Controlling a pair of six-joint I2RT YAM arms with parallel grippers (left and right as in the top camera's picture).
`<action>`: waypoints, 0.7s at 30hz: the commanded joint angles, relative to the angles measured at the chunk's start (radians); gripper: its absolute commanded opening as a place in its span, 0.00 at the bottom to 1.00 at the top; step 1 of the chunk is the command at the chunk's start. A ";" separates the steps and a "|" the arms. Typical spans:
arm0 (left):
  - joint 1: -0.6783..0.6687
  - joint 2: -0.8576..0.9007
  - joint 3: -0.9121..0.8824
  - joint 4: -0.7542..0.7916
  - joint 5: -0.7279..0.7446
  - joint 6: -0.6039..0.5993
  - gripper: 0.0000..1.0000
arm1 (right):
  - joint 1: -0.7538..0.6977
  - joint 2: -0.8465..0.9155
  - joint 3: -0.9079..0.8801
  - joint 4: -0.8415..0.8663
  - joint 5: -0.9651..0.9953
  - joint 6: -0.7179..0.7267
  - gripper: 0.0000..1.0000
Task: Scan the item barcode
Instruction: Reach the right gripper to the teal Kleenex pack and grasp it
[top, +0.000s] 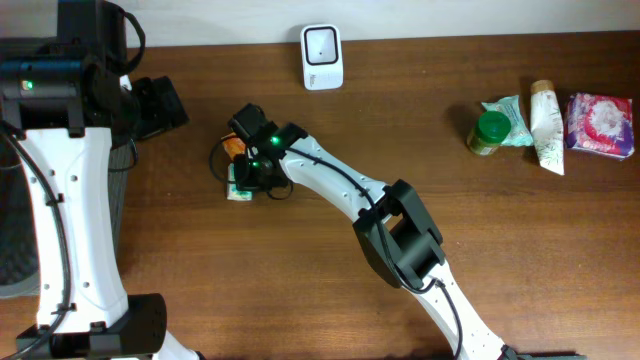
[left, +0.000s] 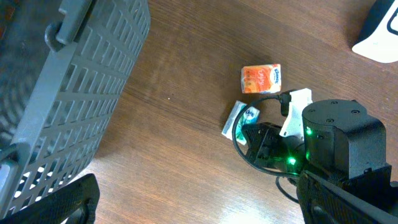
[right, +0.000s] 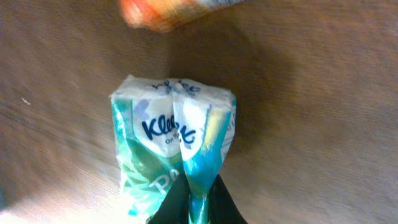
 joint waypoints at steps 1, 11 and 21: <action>0.002 -0.015 0.003 -0.001 -0.004 -0.006 0.99 | -0.069 -0.048 -0.027 -0.149 0.175 -0.044 0.04; 0.002 -0.015 0.003 -0.001 -0.004 -0.006 0.99 | -0.179 -0.232 0.059 -0.515 0.308 -0.369 0.93; 0.002 -0.015 0.003 -0.001 -0.004 -0.006 0.99 | -0.078 -0.069 0.004 -0.315 0.402 -0.377 0.56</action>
